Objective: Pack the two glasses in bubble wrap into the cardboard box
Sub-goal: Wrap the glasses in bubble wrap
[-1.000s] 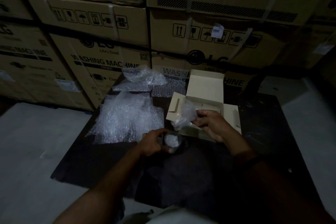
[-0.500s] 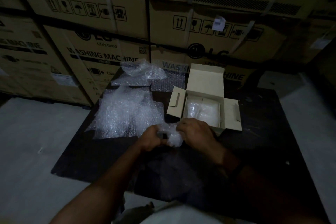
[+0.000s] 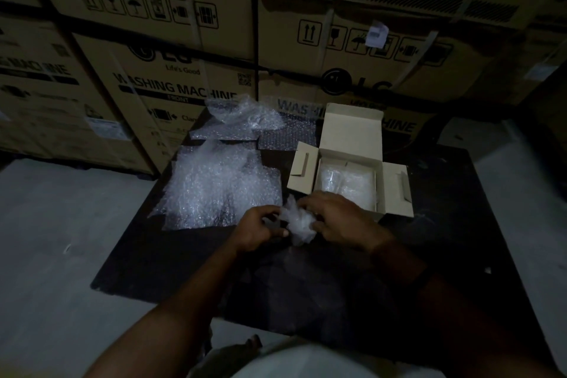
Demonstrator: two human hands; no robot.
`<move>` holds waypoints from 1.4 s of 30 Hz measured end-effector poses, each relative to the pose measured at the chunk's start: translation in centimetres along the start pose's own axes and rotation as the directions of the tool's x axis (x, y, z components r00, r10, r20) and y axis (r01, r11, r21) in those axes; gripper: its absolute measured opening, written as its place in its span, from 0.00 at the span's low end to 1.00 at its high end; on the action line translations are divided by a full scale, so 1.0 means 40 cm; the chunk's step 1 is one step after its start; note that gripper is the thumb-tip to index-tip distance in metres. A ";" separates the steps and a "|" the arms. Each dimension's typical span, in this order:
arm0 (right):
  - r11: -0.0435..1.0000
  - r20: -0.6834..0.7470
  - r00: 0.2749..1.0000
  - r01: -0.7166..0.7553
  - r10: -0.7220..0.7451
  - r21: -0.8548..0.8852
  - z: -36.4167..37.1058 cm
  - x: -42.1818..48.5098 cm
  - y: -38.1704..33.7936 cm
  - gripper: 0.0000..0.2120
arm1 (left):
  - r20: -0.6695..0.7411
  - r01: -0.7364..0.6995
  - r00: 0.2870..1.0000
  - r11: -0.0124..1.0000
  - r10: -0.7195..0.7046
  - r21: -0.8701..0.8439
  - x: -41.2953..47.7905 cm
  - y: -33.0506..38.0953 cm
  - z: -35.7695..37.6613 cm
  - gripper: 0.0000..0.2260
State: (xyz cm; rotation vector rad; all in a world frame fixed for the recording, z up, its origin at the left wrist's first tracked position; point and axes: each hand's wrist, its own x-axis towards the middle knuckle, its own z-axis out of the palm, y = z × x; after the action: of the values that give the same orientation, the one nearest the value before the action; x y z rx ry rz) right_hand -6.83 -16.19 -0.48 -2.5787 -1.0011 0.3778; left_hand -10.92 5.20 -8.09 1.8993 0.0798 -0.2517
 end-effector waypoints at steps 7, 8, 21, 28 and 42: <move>0.973 0.039 0.994 0.104 -0.098 -0.206 0.043 0.023 -0.021 0.19 | 0.003 -0.019 1.000 1.000 0.019 0.012 -0.007 0.001 -0.010 0.15; 0.969 0.011 0.994 0.105 -0.105 -0.224 0.048 0.025 -0.024 0.16 | 0.002 -0.028 1.000 0.999 0.028 0.017 -0.006 -0.001 -0.012 0.15; 0.984 0.073 0.997 -0.021 0.034 -0.176 0.060 0.047 -0.018 0.11 | 0.036 -0.041 0.999 0.998 0.040 0.040 0.004 -0.007 -0.035 0.15; 0.967 -0.030 0.994 0.091 -0.101 -0.236 0.060 0.006 -0.013 0.10 | 0.016 -0.036 0.999 0.998 0.035 0.044 0.014 -0.014 -0.039 0.13; 0.941 0.100 0.995 0.022 0.013 -0.337 0.032 0.021 -0.037 0.14 | 0.012 -0.144 0.990 0.985 0.143 0.095 0.026 -0.016 -0.051 0.15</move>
State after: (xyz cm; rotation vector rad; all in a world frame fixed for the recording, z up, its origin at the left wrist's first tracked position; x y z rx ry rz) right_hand -7.60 -14.31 -1.11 -2.8850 -1.1990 0.3653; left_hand -9.76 7.27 -8.27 1.9896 -0.0736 -0.1647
